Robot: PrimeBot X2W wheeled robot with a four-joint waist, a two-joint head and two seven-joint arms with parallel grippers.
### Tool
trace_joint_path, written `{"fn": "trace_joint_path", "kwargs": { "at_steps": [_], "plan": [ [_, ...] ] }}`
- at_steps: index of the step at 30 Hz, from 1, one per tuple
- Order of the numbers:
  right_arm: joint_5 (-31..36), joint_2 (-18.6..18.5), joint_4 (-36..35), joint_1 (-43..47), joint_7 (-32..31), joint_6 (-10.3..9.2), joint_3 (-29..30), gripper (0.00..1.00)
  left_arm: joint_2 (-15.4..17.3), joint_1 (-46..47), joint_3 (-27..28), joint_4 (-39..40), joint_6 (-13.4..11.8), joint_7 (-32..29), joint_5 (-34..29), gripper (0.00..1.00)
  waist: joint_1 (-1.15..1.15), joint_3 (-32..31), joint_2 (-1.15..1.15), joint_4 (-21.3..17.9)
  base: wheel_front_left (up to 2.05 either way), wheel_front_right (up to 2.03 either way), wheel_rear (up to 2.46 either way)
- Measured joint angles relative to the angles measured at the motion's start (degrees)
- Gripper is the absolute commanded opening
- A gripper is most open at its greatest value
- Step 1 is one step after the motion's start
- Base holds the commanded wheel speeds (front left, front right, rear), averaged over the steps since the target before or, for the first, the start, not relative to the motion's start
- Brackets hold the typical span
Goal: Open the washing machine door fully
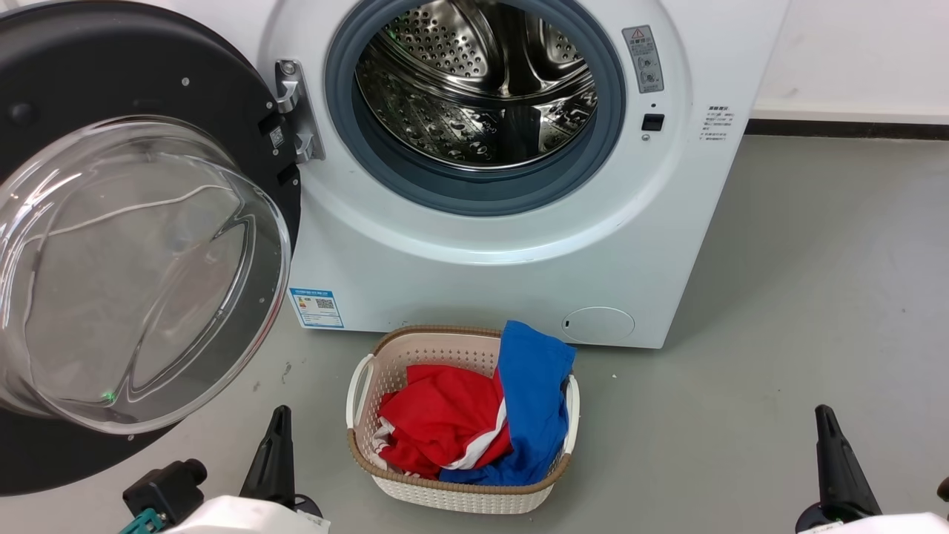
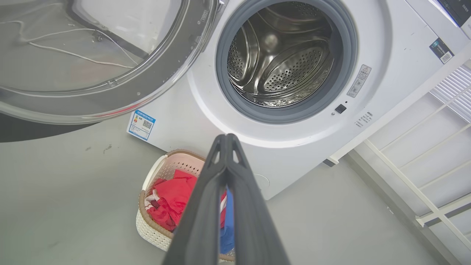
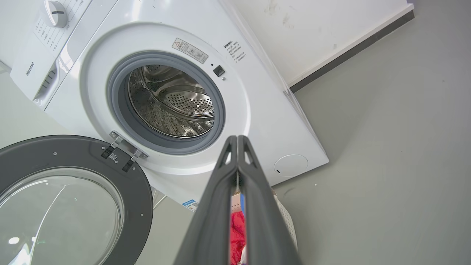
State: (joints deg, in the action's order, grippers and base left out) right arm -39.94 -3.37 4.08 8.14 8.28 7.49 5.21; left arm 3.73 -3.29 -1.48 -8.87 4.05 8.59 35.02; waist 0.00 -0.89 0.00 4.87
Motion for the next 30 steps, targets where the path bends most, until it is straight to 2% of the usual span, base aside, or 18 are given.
{"fn": "trace_joint_path", "kwargs": {
  "at_steps": [30],
  "plan": [
    [-22.03,-0.41,3.96,-5.61,-5.34,0.00,-0.34,0.00,0.30,3.55,2.29,-2.01,1.45,-5.45,24.09,0.00,0.00,0.33,0.00,-1.52,0.00,0.00,0.00]
  ]
}}
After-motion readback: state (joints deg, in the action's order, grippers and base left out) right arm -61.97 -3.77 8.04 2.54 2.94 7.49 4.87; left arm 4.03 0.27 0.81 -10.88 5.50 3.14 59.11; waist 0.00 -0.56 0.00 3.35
